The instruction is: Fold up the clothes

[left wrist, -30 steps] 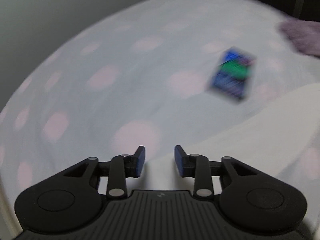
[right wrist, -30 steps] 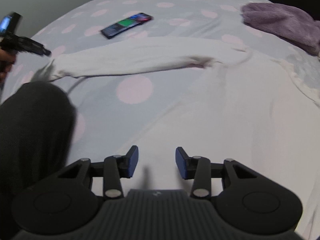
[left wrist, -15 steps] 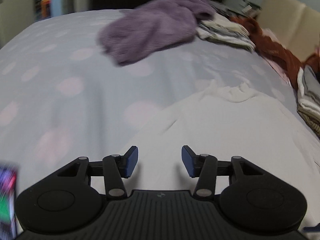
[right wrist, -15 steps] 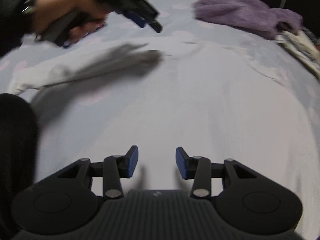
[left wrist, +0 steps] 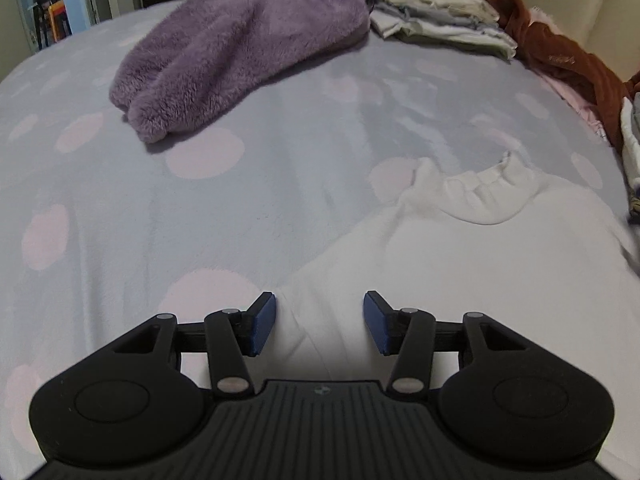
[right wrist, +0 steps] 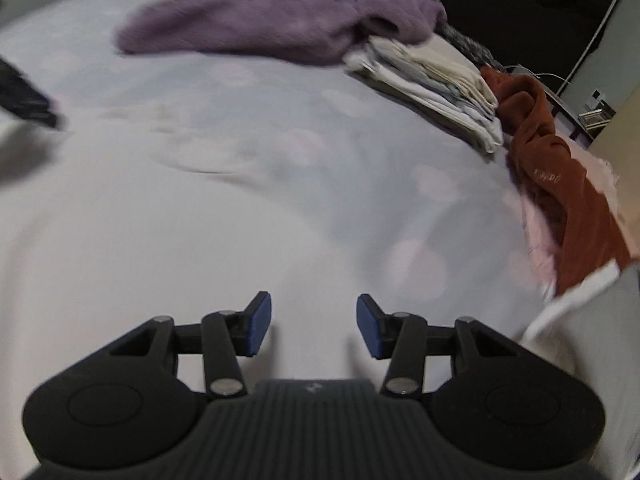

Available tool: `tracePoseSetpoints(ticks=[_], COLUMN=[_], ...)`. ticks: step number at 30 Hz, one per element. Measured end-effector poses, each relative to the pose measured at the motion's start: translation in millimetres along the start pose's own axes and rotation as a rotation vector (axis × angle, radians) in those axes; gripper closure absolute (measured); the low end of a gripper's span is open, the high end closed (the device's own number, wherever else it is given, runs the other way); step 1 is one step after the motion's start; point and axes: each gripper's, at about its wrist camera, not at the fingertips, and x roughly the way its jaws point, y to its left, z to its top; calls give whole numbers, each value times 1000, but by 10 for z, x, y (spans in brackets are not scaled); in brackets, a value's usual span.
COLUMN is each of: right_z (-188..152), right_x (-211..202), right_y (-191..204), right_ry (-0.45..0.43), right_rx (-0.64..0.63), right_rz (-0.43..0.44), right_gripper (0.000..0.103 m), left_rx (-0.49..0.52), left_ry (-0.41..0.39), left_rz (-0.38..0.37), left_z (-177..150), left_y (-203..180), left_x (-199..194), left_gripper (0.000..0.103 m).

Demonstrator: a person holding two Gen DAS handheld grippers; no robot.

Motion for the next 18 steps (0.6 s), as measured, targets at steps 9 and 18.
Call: tracePoseSetpoints(ticks=[9,18], right_z=[23,106], right_x=[678,692], right_y=[-669,-1017], right_ry=[132,69], right_rx=[96,136], right_rz=[326,294], right_gripper=[60,100], left_rx=[30,48], left_ry=[59,17], left_rz=[-45,-19], left_z=[107,222], left_y=[143,299], left_x=[105,41], left_gripper=[78,99])
